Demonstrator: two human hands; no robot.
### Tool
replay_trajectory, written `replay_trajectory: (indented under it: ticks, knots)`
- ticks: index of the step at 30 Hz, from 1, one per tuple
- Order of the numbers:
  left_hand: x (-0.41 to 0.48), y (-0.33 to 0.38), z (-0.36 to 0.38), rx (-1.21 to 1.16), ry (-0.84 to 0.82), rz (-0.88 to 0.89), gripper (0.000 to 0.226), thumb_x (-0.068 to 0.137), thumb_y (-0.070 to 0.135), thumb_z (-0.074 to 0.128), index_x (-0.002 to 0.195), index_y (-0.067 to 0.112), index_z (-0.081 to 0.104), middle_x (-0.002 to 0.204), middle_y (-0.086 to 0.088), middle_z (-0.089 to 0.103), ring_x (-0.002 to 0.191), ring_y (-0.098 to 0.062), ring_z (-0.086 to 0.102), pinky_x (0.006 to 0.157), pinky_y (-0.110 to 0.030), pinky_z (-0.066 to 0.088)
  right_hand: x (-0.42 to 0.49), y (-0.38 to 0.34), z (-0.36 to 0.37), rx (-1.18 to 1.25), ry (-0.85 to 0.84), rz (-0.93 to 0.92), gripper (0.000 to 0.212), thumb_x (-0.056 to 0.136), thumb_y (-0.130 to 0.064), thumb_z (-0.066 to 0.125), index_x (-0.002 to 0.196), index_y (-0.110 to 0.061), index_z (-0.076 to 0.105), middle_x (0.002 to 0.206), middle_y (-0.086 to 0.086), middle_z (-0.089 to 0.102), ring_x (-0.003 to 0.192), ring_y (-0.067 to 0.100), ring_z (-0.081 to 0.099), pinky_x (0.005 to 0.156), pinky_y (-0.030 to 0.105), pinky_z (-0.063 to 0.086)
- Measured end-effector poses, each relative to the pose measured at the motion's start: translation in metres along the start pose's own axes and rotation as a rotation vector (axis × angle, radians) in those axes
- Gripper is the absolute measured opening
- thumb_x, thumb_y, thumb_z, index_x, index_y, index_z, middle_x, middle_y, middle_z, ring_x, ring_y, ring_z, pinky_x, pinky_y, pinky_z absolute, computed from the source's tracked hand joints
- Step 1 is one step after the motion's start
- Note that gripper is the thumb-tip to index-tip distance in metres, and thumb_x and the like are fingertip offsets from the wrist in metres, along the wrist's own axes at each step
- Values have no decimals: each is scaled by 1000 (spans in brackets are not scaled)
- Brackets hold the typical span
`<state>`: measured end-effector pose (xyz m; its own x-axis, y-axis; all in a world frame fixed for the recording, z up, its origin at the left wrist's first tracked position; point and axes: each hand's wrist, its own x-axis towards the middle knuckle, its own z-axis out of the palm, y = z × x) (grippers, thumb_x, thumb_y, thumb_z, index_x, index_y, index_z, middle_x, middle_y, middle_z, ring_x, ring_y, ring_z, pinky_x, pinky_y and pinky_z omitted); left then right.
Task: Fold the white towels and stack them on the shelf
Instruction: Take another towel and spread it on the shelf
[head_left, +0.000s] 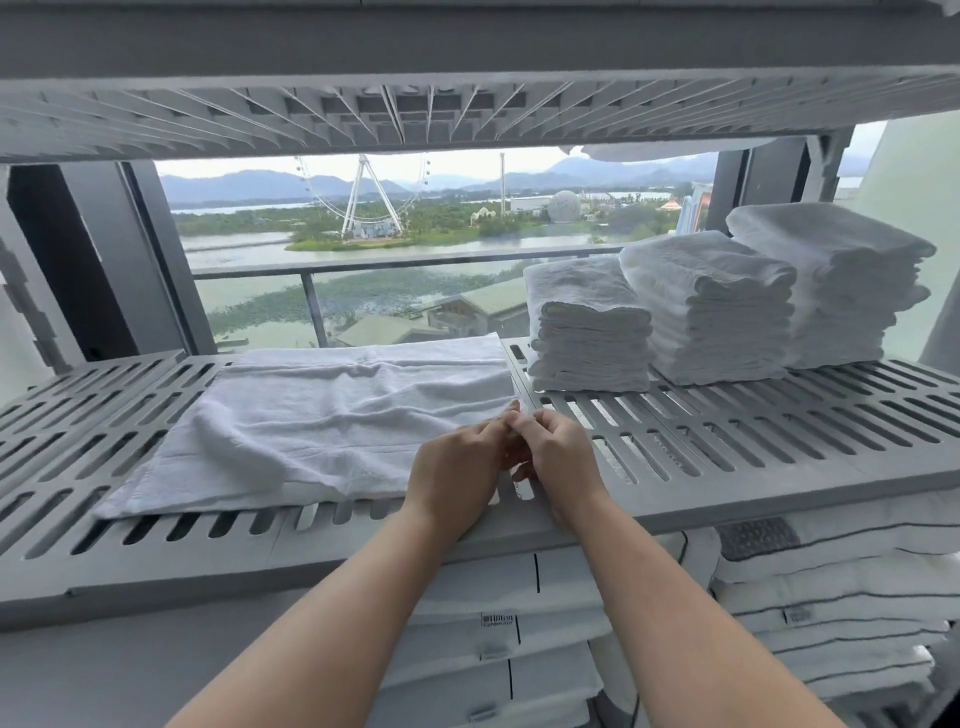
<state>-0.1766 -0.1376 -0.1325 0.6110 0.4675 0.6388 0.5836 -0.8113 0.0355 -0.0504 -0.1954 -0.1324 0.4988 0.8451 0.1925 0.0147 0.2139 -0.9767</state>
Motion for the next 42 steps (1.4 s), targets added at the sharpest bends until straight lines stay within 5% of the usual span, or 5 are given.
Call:
replay_trajectory:
  ticks: [7, 16, 25, 35, 42]
  knots:
    - [2, -3, 7, 61, -45, -157, 40, 104, 38, 42, 142, 31, 51, 116, 3, 72, 95, -30, 70, 66, -36, 51, 1, 5, 2, -86, 225, -56, 5, 90, -17, 60, 92, -20, 63, 73, 10, 72, 60, 25, 68, 59, 39, 54]
    - [0, -7, 11, 27, -124, -216, 14, 100, 21, 43, 96, 25, 55, 92, -2, 71, 83, -34, 67, 59, -33, 36, -8, 1, 3, -340, 185, -158, 42, 81, -1, 49, 105, -26, 72, 85, -2, 76, 78, 21, 72, 80, 37, 58]
    - [-2, -14, 2, 51, -162, -231, 29, 103, 40, 43, 91, 19, 59, 88, -8, 70, 81, -35, 65, 60, -32, 37, -2, 7, 8, -510, 320, -226, 19, 92, -12, 58, 98, -17, 75, 81, 3, 76, 81, 27, 71, 80, 41, 55]
    - [-49, -101, -49, 283, -289, -295, 21, 98, 18, 43, 95, 23, 62, 97, -2, 71, 89, -29, 67, 75, -37, 55, 0, 9, 10, -607, 324, -259, 16, 94, -11, 58, 95, -14, 74, 83, 5, 73, 81, 26, 64, 69, 27, 40]
    - [-47, -106, -53, 266, -374, -224, 25, 93, 10, 42, 101, 24, 61, 99, -1, 70, 90, -28, 67, 76, -38, 55, -7, 8, 12, -769, 351, -261, 23, 93, -5, 58, 106, -6, 76, 108, 17, 61, 106, 30, 55, 98, 32, 42]
